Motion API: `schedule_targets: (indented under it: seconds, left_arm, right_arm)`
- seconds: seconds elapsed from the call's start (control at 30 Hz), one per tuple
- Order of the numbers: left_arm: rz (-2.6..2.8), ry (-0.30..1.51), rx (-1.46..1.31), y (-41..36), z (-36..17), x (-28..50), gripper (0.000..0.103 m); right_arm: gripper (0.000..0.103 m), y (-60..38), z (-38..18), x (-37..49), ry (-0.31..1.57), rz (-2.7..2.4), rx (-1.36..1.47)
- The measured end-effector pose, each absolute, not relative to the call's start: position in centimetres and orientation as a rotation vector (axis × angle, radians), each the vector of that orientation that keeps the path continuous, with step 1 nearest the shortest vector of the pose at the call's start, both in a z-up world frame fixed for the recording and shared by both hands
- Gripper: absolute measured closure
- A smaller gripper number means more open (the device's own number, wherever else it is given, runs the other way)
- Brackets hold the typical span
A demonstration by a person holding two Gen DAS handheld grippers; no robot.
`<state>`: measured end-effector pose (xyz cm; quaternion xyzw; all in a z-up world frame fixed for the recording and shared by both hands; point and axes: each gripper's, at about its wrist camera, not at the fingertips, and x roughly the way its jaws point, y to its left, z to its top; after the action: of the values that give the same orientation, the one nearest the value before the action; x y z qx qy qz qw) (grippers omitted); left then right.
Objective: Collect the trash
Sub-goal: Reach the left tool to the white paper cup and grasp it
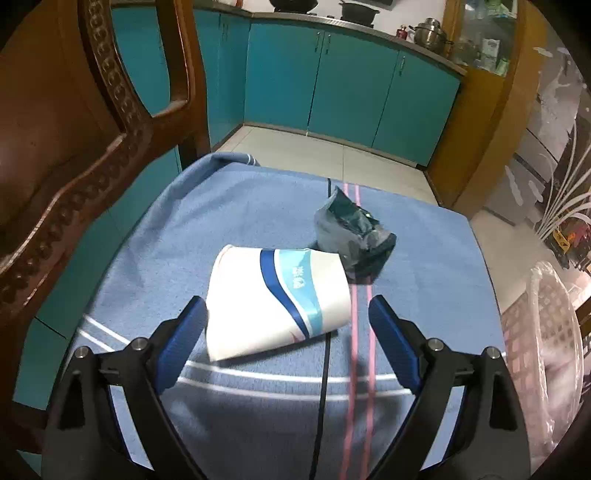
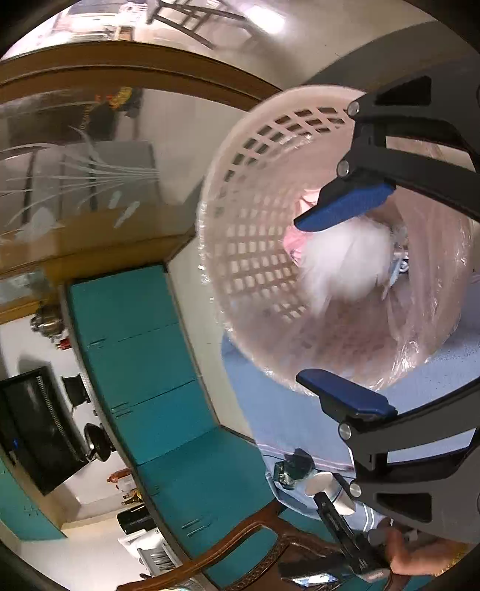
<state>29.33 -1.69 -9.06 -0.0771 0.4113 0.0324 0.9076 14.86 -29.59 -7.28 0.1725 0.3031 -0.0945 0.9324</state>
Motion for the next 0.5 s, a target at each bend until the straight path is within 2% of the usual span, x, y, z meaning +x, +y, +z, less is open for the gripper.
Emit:
schedule_targets:
  seconds: [0.2, 0.3, 0.37, 0.5]
  left_arm:
    - [0.087, 0.865, -0.142, -2.1, -9.8, 31.0, 0.013]
    - [0.066, 0.881, -0.142, -2.1, -9.9, 31.2, 0.026]
    - [0.045, 0.891, -0.149, -1.8, -10.1, 31.2, 0.040]
    - [0.024, 0.893, -0.143, -1.0, -9.6, 31.0, 0.042]
  right_arm:
    - [0.028, -27.1, -5.7, 14.5, 0.565, -0.113, 0.292]
    - [0.028, -26.3, -5.6, 14.6, 0.575, -0.098, 0.270]
    - [0.028, -25.9, -5.4, 14.8, 0.574, -0.087, 0.276]
    - [0.028, -25.1, -5.0, 14.7, 0.573, -0.068, 0.269]
